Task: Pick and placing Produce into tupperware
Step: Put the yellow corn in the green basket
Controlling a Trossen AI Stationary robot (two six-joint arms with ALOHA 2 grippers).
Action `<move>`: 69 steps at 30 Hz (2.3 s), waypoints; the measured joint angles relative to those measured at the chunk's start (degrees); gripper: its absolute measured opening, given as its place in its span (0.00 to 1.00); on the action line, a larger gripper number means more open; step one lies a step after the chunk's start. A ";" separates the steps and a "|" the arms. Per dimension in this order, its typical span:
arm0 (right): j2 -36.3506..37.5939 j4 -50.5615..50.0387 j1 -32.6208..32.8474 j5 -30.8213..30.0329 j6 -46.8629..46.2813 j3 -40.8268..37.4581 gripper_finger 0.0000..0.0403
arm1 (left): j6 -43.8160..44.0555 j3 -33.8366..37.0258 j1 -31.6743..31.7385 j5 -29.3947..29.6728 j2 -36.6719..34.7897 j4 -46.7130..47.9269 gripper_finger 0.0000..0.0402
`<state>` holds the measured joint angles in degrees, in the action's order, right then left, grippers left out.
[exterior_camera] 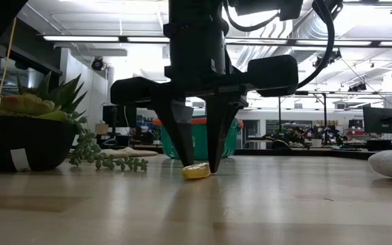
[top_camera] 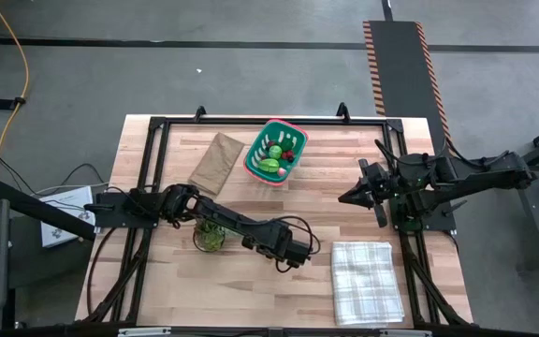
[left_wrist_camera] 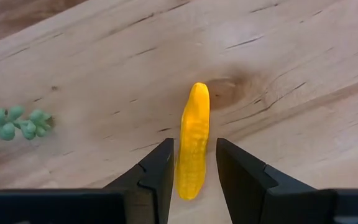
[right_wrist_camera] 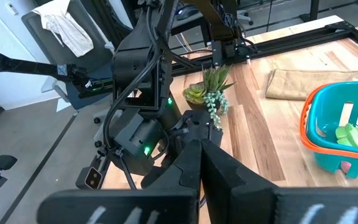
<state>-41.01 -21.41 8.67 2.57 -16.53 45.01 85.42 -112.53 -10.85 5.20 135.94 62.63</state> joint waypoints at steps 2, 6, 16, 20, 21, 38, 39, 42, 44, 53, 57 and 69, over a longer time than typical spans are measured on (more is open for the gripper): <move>0.00 0.00 0.00 0.00 0.02 0.00 0.00 | -0.27 0.00 0.00 -0.16 0.00 0.00 0.27; 0.00 0.00 0.00 0.00 0.04 0.00 0.00 | -0.99 0.02 0.02 -0.36 0.00 0.00 0.27; 0.00 0.00 0.00 0.00 0.04 0.00 0.00 | -1.20 0.00 0.02 -2.96 0.00 0.00 0.27; 0.00 0.00 -0.01 0.00 0.04 0.00 0.00 | -1.20 0.02 0.02 -4.09 0.00 0.00 0.27; 0.00 0.00 0.00 0.00 0.04 0.00 0.00 | -1.20 0.00 0.02 -4.38 0.00 0.00 0.27; 0.00 0.00 0.00 0.00 0.07 0.00 0.00 | -1.17 0.00 0.02 -4.80 0.01 -0.01 0.27; 0.00 0.00 0.00 0.00 0.07 0.00 0.00 | -1.18 0.02 0.02 -4.80 0.01 0.00 0.27; 0.00 0.00 0.00 0.00 0.08 0.00 0.00 | -1.15 0.01 0.02 -4.80 0.01 0.00 0.27; 0.00 0.00 0.00 0.00 0.09 0.00 0.00 | -1.15 0.02 0.02 -4.80 0.02 0.00 0.27; 0.00 0.00 -0.01 0.01 0.09 0.00 0.00 | -1.15 0.02 0.02 -4.80 0.02 0.04 0.20; 0.00 0.00 -0.02 0.00 0.09 0.00 0.00 | -1.18 0.00 0.02 -4.80 0.02 0.02 0.14; 0.00 0.00 0.00 0.01 0.09 0.00 0.00 | -1.18 0.00 0.02 -4.80 0.02 0.02 0.09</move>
<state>-41.01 -21.41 8.67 2.57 -16.45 45.01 84.25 -112.53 -10.83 0.40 135.96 62.65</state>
